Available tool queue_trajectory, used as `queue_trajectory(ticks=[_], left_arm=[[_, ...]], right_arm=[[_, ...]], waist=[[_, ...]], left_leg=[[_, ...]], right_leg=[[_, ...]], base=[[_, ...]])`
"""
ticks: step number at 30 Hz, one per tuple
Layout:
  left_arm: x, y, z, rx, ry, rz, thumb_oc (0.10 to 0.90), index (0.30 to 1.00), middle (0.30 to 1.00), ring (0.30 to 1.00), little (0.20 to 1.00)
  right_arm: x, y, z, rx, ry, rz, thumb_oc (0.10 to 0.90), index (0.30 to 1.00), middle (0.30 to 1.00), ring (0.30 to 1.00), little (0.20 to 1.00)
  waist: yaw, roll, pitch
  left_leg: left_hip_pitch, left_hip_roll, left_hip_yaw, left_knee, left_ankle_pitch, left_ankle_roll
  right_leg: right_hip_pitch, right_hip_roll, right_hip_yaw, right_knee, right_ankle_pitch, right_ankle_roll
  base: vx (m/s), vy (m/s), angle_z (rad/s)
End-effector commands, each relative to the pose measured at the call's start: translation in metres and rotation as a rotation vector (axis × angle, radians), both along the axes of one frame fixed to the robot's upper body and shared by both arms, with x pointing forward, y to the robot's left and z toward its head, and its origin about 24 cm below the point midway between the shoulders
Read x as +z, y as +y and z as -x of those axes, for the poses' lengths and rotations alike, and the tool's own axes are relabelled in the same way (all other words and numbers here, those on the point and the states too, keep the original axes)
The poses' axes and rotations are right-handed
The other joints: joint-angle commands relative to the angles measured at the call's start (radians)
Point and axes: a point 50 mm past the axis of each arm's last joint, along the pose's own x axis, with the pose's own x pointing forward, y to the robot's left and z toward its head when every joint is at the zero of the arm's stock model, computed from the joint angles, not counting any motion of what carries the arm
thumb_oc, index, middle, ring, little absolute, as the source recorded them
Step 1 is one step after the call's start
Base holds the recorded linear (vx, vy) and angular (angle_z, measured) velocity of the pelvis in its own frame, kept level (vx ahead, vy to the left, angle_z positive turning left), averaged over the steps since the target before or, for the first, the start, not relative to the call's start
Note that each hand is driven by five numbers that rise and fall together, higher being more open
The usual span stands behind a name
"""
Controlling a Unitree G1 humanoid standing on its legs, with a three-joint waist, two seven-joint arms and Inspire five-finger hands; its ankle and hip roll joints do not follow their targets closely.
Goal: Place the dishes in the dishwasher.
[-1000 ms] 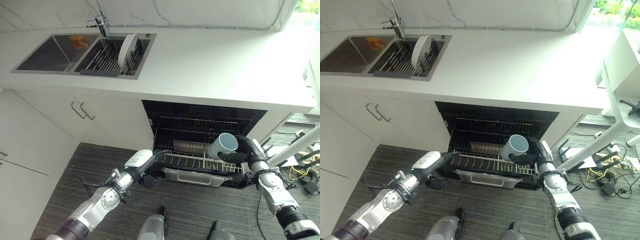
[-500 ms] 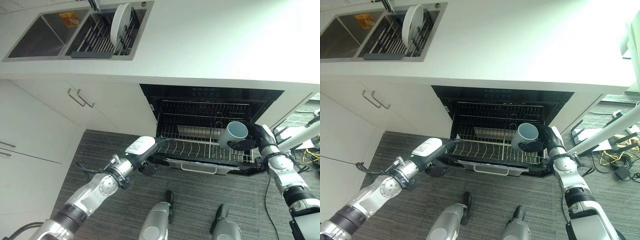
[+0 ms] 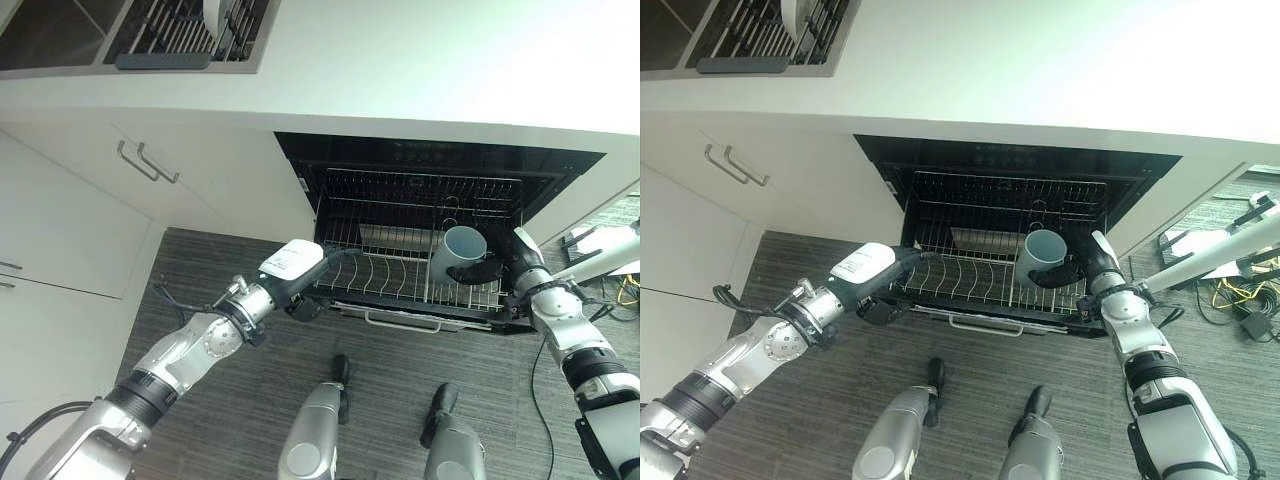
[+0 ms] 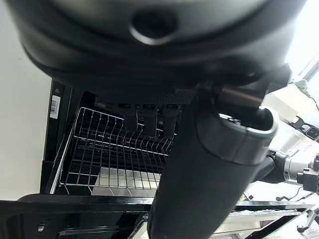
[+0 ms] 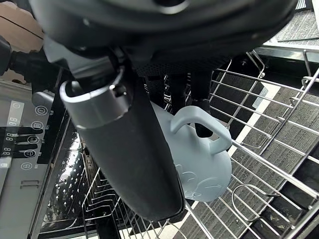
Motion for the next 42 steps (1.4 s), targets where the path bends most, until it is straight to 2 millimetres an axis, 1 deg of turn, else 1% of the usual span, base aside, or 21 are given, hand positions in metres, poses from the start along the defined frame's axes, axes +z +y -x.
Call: queue_trajectory(ticks=[1, 4, 7, 11, 12, 13, 15, 17, 18, 22, 27, 30, 31, 32, 35, 36, 38, 39, 41, 42], left_arm=[[0.025, -0.007, 0.002, -0.076, -0.135, 0.048, 0.8, 0.9, 0.9, 0.9, 0.9], [0.025, -0.008, 0.0, -0.073, -0.146, 0.044, 0.8, 0.9, 0.9, 0.9, 0.9], [0.026, -0.008, -0.003, -0.074, -0.157, 0.037, 0.8, 0.9, 0.9, 0.9, 0.9], [0.029, -0.007, -0.003, -0.08, -0.165, 0.028, 0.8, 0.9, 0.9, 0.9, 0.9], [0.03, -0.005, -0.004, -0.082, -0.167, 0.021, 0.8, 0.9, 0.9, 0.9, 0.9], [0.033, -0.004, -0.006, -0.091, -0.169, 0.006, 0.8, 0.9, 0.9, 0.9, 0.9], [0.035, -0.004, -0.007, -0.095, -0.171, 0.0, 0.8, 0.9, 0.9, 0.9, 0.9], [0.038, -0.004, -0.008, -0.1, -0.173, -0.007, 0.8, 0.9, 0.9, 0.9, 0.9], [0.041, -0.003, -0.01, -0.107, -0.176, -0.018, 0.8, 0.9, 0.9, 0.9, 0.9], [0.041, -0.003, -0.011, -0.12, -0.177, -0.032, 0.8, 0.9, 0.9, 0.9, 0.9], [0.043, -0.002, -0.013, -0.131, -0.18, -0.048, 0.8, 0.9, 0.9, 0.9, 0.9], [0.045, -0.003, -0.014, -0.137, -0.179, -0.061, 0.8, 0.9, 0.9, 0.9, 0.9], [0.046, -0.003, -0.015, -0.138, -0.18, -0.063, 0.8, 0.9, 0.9, 0.9, 0.9], [0.047, -0.002, -0.016, -0.138, -0.181, -0.065, 0.8, 0.9, 0.9, 0.9, 0.9], [0.049, -0.003, -0.017, -0.137, -0.184, -0.066, 0.8, 0.9, 0.9, 0.9, 0.9], [0.051, -0.003, -0.017, -0.137, -0.187, -0.067, 0.8, 0.9, 0.9, 0.9, 0.9], [0.053, -0.004, -0.019, -0.137, -0.19, -0.064, 0.8, 0.9, 0.9, 0.9, 0.9], [0.053, -0.005, -0.019, -0.135, -0.192, -0.063, 0.8, 0.9, 0.9, 0.9, 0.9], [0.054, -0.006, -0.02, -0.13, -0.195, -0.058, 0.8, 0.9, 0.9, 0.9, 0.9], [0.054, -0.005, -0.019, -0.118, -0.199, -0.047, 0.8, 0.9, 0.9, 0.9, 0.9]], right_arm=[[0.045, 0.016, -0.019, 0.068, -0.181, -0.021, 0.4, 0.3, 0.3, 0.3, 0.3], [0.04, 0.02, -0.019, 0.063, -0.16, -0.02, 0.4, 0.3, 0.3, 0.3, 0.3], [0.03, 0.019, -0.019, 0.061, -0.093, -0.023, 0.4, 0.3, 0.3, 0.3, 0.3], [0.007, 0.016, -0.015, 0.084, 0.08, -0.024, 0.4, 0.3, 0.3, 0.3, 0.3], [-0.002, 0.014, -0.012, 0.101, 0.156, -0.019, 0.4, 0.3, 0.3, 0.3, 0.3], [-0.01, 0.006, -0.008, 0.088, 0.218, -0.04, 0.4, 0.3, 0.3, 0.3, 0.3], [-0.012, 0.002, -0.007, 0.087, 0.249, -0.059, 0.4, 0.3, 0.3, 0.3, 0.3], [-0.02, -0.003, -0.003, 0.11, 0.336, -0.092, 0.4, 0.3, 0.3, 0.3, 0.3], [-0.029, -0.007, 0.003, 0.144, 0.45, -0.103, 0.4, 0.3, 0.3, 0.3, 0.3], [-0.038, -0.009, 0.01, 0.172, 0.536, -0.144, 0.4, 0.3, 0.3, 0.3, 0.3], [-0.051, -0.007, 0.021, 0.258, 0.735, -0.173, 0.4, 0.3, 0.3, 0.3, 0.3], [-0.053, -0.003, 0.021, 0.279, 0.752, -0.18, 0.4, 0.3, 0.3, 0.3, 0.3], [-0.051, -0.002, 0.019, 0.282, 0.75, -0.179, 0.497, 0.446, 0.446, 0.446, 0.446], [-0.049, -0.001, 0.018, 0.286, 0.745, -0.173, 0.8, 0.9, 0.9, 0.9, 0.9], [-0.046, -0.001, 0.015, 0.279, 0.72, -0.16, 0.8, 0.9, 0.9, 0.9, 0.9], [-0.04, 0.0, 0.009, 0.252, 0.637, -0.112, 0.8, 0.9, 0.9, 0.9, 0.9], [-0.031, -0.001, 0.001, 0.214, 0.531, -0.059, 0.8, 0.9, 0.9, 0.9, 0.9], [-0.02, 0.0, -0.006, 0.185, 0.422, -0.035, 0.8, 0.9, 0.9, 0.9, 0.9], [-0.005, 0.002, -0.014, 0.139, 0.305, -0.022, 0.8, 0.9, 0.9, 0.9, 0.9], [0.018, 0.005, -0.023, 0.071, 0.133, 0.031, 0.8, 0.9, 0.9, 0.9, 0.9]], waist=[[0.003, 0.005, -0.065], [0.003, 0.003, -0.057], [0.005, -0.001, -0.051], [0.01, -0.008, -0.044], [0.013, -0.012, -0.042], [0.019, -0.018, -0.039], [0.021, -0.021, -0.037], [0.026, -0.027, -0.032], [0.03, -0.031, -0.027], [0.039, -0.039, -0.025], [0.05, -0.05, -0.024], [0.055, -0.056, -0.022], [0.057, -0.058, -0.022], [0.057, -0.059, -0.022], [0.057, -0.06, -0.02], [0.056, -0.061, -0.019], [0.054, -0.06, -0.017], [0.052, -0.058, -0.016], [0.048, -0.055, -0.015], [0.038, -0.049, -0.013]], left_leg=[[-0.003, -0.02, 0.026, -0.018, -0.079, -0.003], [-0.01, -0.019, 0.025, -0.018, -0.077, -0.001], [-0.02, -0.017, 0.027, -0.018, -0.076, -0.001], [-0.024, -0.014, 0.027, -0.018, -0.074, -0.001], [-0.027, -0.012, 0.027, -0.018, -0.073, -0.002], [-0.029, -0.008, 0.026, -0.018, -0.071, -0.001], [-0.032, -0.006, 0.027, -0.018, -0.07, -0.001], [-0.029, -0.006, 0.03, -0.018, -0.071, -0.002], [-0.032, -0.005, 0.029, -0.018, -0.068, -0.002], [-0.032, -0.005, 0.025, -0.018, -0.065, 0.0], [-0.035, -0.002, 0.024, -0.018, -0.061, 0.001], [-0.039, -0.002, 0.024, -0.018, -0.058, 0.002], [-0.041, -0.002, 0.024, -0.018, -0.057, 0.002], [-0.043, -0.002, 0.025, -0.018, -0.056, 0.001], [-0.047, -0.003, 0.024, -0.018, -0.055, 0.002], [-0.049, -0.004, 0.024, -0.018, -0.054, 0.002], [-0.051, -0.005, 0.023, -0.018, -0.053, 0.003], [-0.053, -0.006, 0.022, -0.018, -0.053, 0.004], [-0.056, -0.007, 0.024, -0.018, -0.054, 0.004], [-0.061, -0.008, 0.029, -0.018, -0.056, 0.004]], right_leg=[[-0.043, 0.044, 0.091, 0.09, -0.147, -0.009], [-0.051, 0.047, 0.092, 0.09, -0.145, -0.01], [-0.059, 0.049, 0.091, 0.09, -0.142, -0.01], [-0.061, 0.047, 0.086, 0.09, -0.14, -0.011], [-0.063, 0.048, 0.084, 0.09, -0.138, -0.011], [-0.063, 0.049, 0.079, 0.09, -0.135, -0.011], [-0.064, 0.05, 0.076, 0.09, -0.134, -0.011], [-0.06, 0.049, 0.074, 0.09, -0.137, -0.008], [-0.062, 0.05, 0.07, 0.09, -0.135, -0.008], [-0.059, 0.051, 0.065, 0.09, -0.132, -0.008], [-0.058, 0.051, 0.059, 0.09, -0.129, -0.006], [-0.059, 0.053, 0.057, 0.09, -0.127, -0.007], [-0.061, 0.054, 0.057, 0.09, -0.127, -0.007], [-0.063, 0.054, 0.058, 0.09, -0.127, -0.007], [-0.066, 0.056, 0.06, 0.09, -0.126, -0.007], [-0.069, 0.058, 0.063, 0.09, -0.125, -0.009], [-0.07, 0.059, 0.065, 0.09, -0.125, -0.01], [-0.073, 0.06, 0.068, 0.09, -0.124, -0.01], [-0.077, 0.061, 0.071, 0.09, -0.124, -0.01], [-0.084, 0.061, 0.076, 0.09, -0.124, -0.009]], base=[[-0.03, -0.003, 0.0], [-0.04, -0.009, 0.0], [-0.04, -0.019, 0.0], [-0.03, -0.037, 0.02], [-0.04, -0.097, 0.05], [-0.04, -0.092, 0.05], [-0.03, -0.064, 0.04], [-0.03, -0.064, 0.02], [-0.05, -0.068, 0.02], [-0.02, -0.063, 0.02], [-0.01, -0.057, 0.04], [-0.01, -0.05, 0.03], [-0.01, -0.026, 0.05], [0.0, 0.0, 0.0], [0.0, 0.0, 0.0], [0.0, 0.0, 0.0], [0.0, 0.0, 0.0], [0.0, 0.0, 0.0], [-0.02, 0.033, 0.0], [-0.05, 0.068, -0.03]])
